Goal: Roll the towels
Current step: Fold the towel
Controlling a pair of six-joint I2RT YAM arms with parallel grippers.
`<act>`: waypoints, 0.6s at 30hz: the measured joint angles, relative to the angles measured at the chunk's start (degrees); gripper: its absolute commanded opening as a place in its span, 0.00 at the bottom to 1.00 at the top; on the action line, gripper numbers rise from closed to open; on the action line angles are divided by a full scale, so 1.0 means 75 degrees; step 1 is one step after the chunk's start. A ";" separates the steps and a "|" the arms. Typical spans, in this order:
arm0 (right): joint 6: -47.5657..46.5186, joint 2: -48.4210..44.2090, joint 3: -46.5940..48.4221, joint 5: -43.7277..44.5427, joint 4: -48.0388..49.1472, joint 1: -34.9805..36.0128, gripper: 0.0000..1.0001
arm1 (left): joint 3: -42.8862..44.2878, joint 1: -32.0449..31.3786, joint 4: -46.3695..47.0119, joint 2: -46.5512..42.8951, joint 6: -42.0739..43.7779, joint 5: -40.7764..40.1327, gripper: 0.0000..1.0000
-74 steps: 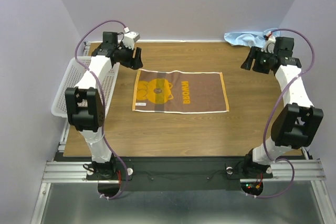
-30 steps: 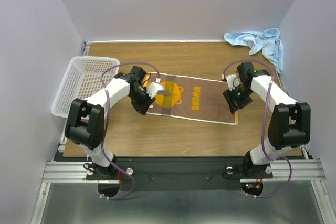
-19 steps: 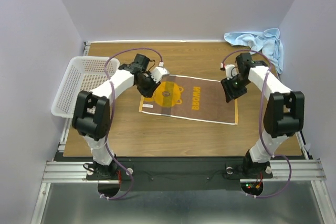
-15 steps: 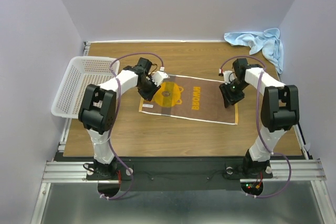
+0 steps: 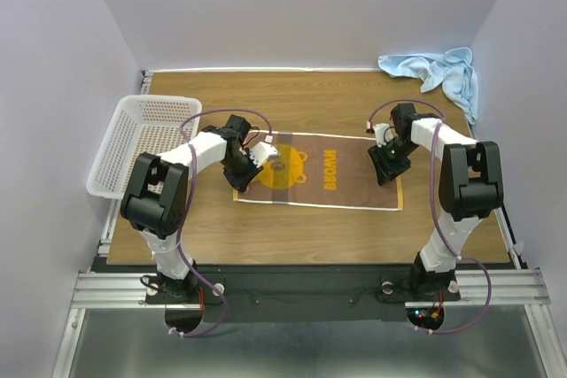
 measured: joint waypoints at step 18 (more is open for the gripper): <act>0.0921 -0.1445 0.2629 -0.0982 0.0653 -0.0673 1.00 | 0.2028 0.1160 0.2253 -0.1970 -0.1000 0.0793 0.97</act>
